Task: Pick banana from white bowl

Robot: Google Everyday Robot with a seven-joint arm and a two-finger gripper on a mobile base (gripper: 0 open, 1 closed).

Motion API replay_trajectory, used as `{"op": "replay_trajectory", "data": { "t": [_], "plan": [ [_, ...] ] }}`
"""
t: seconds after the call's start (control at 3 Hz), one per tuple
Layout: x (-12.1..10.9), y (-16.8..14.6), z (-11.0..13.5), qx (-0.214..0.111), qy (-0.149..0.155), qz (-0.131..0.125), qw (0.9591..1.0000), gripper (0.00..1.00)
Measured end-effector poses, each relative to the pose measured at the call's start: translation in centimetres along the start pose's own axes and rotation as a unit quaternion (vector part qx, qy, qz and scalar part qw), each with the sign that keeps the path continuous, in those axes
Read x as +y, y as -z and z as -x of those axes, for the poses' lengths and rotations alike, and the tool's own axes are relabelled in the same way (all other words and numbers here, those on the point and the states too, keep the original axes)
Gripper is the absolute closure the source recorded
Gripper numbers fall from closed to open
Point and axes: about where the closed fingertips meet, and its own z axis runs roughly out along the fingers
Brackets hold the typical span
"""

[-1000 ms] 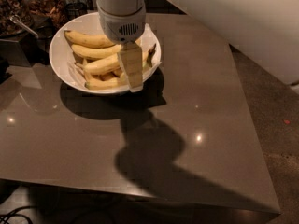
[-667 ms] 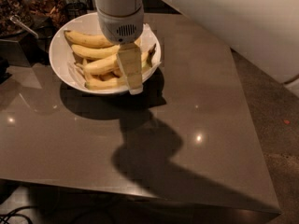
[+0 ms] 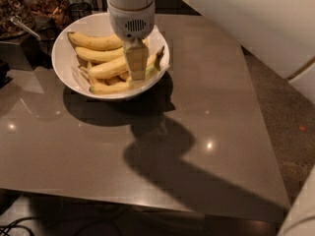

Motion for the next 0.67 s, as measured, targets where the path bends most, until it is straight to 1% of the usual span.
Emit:
{"op": "replay_trajectory", "data": {
  "t": [0.33,0.67],
  "plan": [
    [-0.54,0.00,-0.03,-0.009,-0.009,0.007,0.9999,0.44],
    [-0.94,-0.52,0.20,-0.022,-0.015,0.020,0.9995,0.46]
  ]
}}
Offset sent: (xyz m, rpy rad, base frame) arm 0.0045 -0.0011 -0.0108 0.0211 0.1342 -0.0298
